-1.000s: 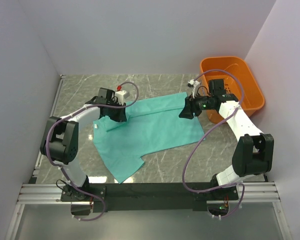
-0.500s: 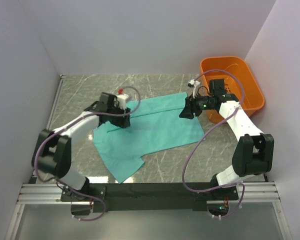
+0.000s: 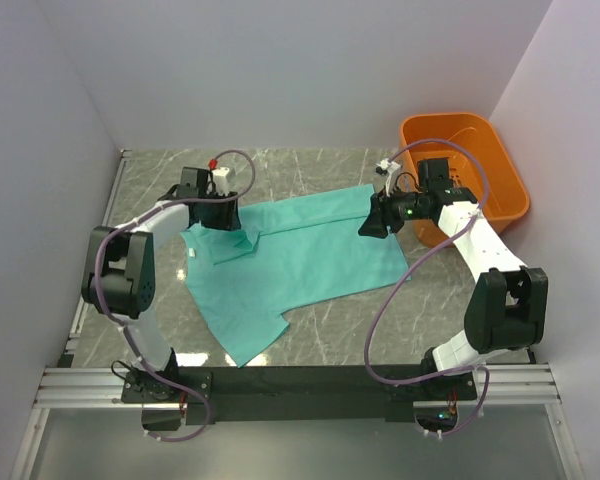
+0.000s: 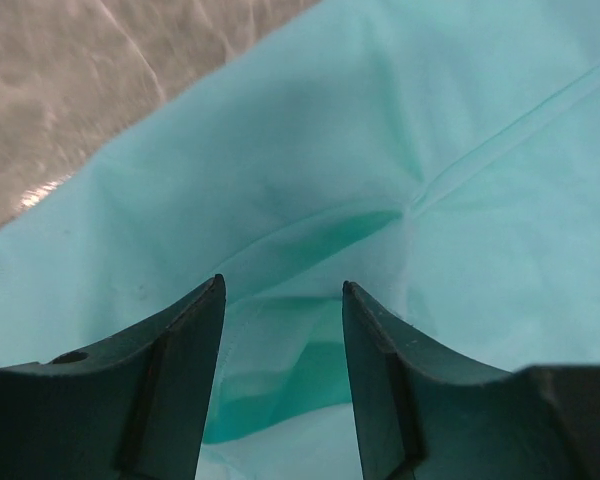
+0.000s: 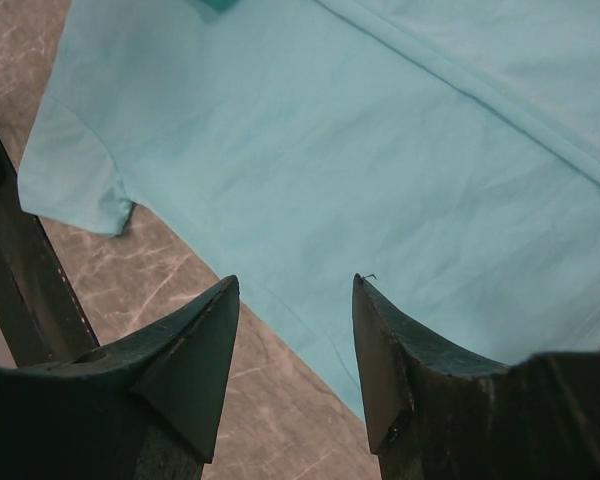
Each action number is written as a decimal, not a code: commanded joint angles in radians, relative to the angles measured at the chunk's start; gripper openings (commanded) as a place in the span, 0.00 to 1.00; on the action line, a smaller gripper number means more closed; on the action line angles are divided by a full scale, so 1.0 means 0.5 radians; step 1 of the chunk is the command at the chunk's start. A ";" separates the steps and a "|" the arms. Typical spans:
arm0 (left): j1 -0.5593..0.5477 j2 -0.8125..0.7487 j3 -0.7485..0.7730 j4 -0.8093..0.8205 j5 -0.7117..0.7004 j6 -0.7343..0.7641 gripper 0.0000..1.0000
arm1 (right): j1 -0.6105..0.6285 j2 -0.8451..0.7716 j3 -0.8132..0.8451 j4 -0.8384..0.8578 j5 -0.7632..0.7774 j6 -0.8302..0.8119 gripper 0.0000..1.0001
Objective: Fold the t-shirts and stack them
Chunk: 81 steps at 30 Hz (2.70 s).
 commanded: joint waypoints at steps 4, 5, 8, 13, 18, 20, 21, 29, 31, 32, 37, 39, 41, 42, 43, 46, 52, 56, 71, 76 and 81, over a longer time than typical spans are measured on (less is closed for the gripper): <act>0.019 -0.003 0.058 -0.040 0.168 0.207 0.56 | -0.016 0.003 0.023 -0.012 -0.032 0.003 0.56; 0.022 -0.006 0.049 -0.037 0.171 0.216 0.55 | -0.019 0.007 0.026 -0.012 -0.032 0.003 0.56; 0.052 -0.021 0.021 -0.034 0.198 0.235 0.55 | -0.016 0.013 0.026 -0.018 -0.032 0.000 0.56; 0.141 -0.129 -0.028 -0.024 0.287 0.259 0.54 | -0.016 0.016 0.023 -0.015 -0.026 0.003 0.56; 0.218 -0.166 -0.052 -0.089 0.403 0.385 0.54 | -0.016 0.022 0.026 -0.018 -0.035 0.003 0.56; 0.221 -0.150 -0.052 -0.095 0.459 0.428 0.54 | -0.013 0.028 0.026 -0.024 -0.041 0.000 0.56; 0.221 -0.138 -0.046 -0.104 0.505 0.446 0.54 | -0.016 0.028 0.029 -0.027 -0.041 0.000 0.56; 0.209 0.055 0.055 -0.187 0.570 0.486 0.52 | -0.025 0.043 0.036 -0.045 -0.069 -0.012 0.56; 0.191 0.077 0.061 -0.175 0.545 0.486 0.52 | -0.031 0.049 0.042 -0.058 -0.084 -0.015 0.56; 0.184 0.095 0.064 -0.172 0.512 0.486 0.52 | -0.031 0.050 0.042 -0.061 -0.087 -0.015 0.56; 0.129 0.117 0.076 -0.117 0.407 0.480 0.52 | -0.034 0.062 0.048 -0.067 -0.090 -0.019 0.56; 0.117 0.098 0.070 -0.086 0.364 0.474 0.52 | -0.037 0.062 0.045 -0.067 -0.096 -0.019 0.56; 0.105 0.080 0.058 -0.049 0.343 0.480 0.52 | -0.043 0.065 0.045 -0.067 -0.102 -0.019 0.56; 0.101 0.083 0.058 -0.046 0.318 0.483 0.52 | -0.040 0.068 0.045 -0.067 -0.102 -0.016 0.56; 0.095 0.083 0.061 -0.040 0.303 0.483 0.52 | -0.043 0.071 0.045 -0.070 -0.105 -0.019 0.56; 0.086 0.098 0.076 -0.043 0.296 0.495 0.50 | -0.043 0.077 0.048 -0.073 -0.108 -0.019 0.56; 0.056 0.157 0.119 -0.086 0.245 0.505 0.41 | -0.046 0.077 0.048 -0.079 -0.108 -0.019 0.56; 0.046 0.129 0.107 -0.058 0.220 0.501 0.37 | -0.049 0.077 0.048 -0.079 -0.118 -0.025 0.56; -0.003 0.178 0.184 -0.080 0.155 0.514 0.12 | -0.065 0.077 0.057 -0.104 -0.145 -0.034 0.56; -0.024 0.077 0.129 -0.071 0.143 0.511 0.01 | -0.071 0.080 0.057 -0.107 -0.151 -0.037 0.56; -0.092 -0.101 0.024 -0.119 0.168 0.477 0.01 | -0.071 0.086 0.057 -0.107 -0.154 -0.031 0.56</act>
